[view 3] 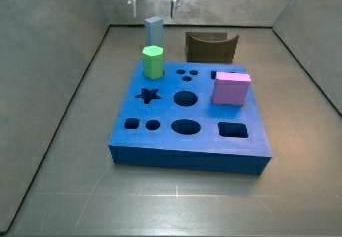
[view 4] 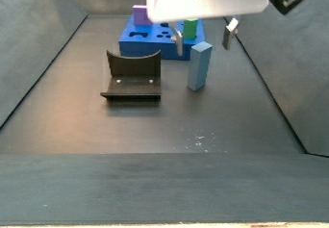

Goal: Pick up the rectangle object. Move up. Move to above the board. Insert the rectangle object.
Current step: Pick up the rectangle object.

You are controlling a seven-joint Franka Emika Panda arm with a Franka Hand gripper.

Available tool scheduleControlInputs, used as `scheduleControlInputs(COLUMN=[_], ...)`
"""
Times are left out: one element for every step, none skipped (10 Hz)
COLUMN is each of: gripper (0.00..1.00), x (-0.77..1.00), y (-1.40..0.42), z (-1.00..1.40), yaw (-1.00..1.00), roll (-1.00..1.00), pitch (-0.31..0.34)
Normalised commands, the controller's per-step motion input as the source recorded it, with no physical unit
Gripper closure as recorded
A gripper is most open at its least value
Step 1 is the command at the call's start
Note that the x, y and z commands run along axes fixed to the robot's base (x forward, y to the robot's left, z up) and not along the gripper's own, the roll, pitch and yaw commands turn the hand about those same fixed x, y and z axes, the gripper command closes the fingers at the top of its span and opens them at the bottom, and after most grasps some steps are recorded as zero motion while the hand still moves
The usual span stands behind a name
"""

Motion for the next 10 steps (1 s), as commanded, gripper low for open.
scheduleControlInputs(gripper=[0.00,0.00,0.00,0.00,0.00,0.00,0.00,0.00,0.00,0.00], x=[0.00,0.00,-0.26,0.00,0.00,-0.01,0.00,-0.13,0.00,-0.24], y=[-0.13,-0.18,-0.39,-0.09,0.00,0.00,-0.11,-0.05,0.00,0.00], z=[-0.02,0.00,-0.25,-0.24,-0.14,0.00,-0.02,-0.24,-0.11,-0.04], yaw=[0.02,0.00,0.24,0.92,0.90,0.00,0.00,0.68,0.95,0.33], roll=[0.00,0.03,0.00,-0.16,-0.41,0.00,-0.10,-0.41,-0.33,-0.29], pitch=[0.000,0.000,-0.151,0.037,0.014,-0.011,0.000,0.000,0.060,0.000])
